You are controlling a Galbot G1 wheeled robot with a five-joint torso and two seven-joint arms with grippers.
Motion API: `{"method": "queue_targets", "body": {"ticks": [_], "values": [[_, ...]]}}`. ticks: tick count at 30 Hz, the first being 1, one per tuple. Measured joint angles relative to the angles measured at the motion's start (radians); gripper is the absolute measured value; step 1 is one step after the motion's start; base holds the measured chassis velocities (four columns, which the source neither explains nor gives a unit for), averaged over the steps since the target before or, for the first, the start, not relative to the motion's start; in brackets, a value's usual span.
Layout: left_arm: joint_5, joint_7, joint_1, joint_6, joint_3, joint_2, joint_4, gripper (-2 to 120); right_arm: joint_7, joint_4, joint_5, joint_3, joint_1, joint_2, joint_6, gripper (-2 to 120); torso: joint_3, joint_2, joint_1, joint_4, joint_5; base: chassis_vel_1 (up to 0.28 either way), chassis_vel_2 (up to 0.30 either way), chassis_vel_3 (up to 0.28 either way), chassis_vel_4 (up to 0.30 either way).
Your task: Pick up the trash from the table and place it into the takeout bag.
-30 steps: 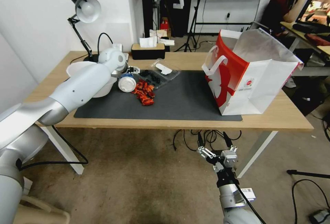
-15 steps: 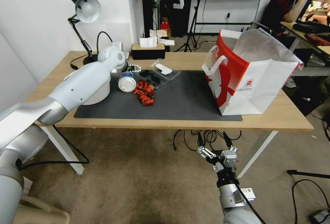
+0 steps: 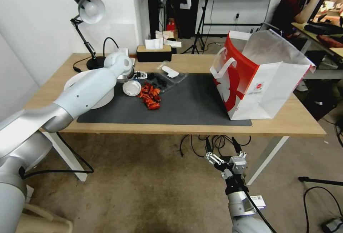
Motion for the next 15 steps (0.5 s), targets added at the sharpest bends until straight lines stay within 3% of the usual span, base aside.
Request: {"method": "queue_targets", "body": {"ticks": [15], "values": [[0.011, -0.001, 0.008, 0.0, 0.0, 0.003, 0.008, 100, 0.0, 0.0, 0.0, 0.0, 0.0, 0.0, 0.0, 100, 0.0, 0.0, 0.0, 0.0, 0.0, 0.0, 0.0, 0.0, 0.0]]}}
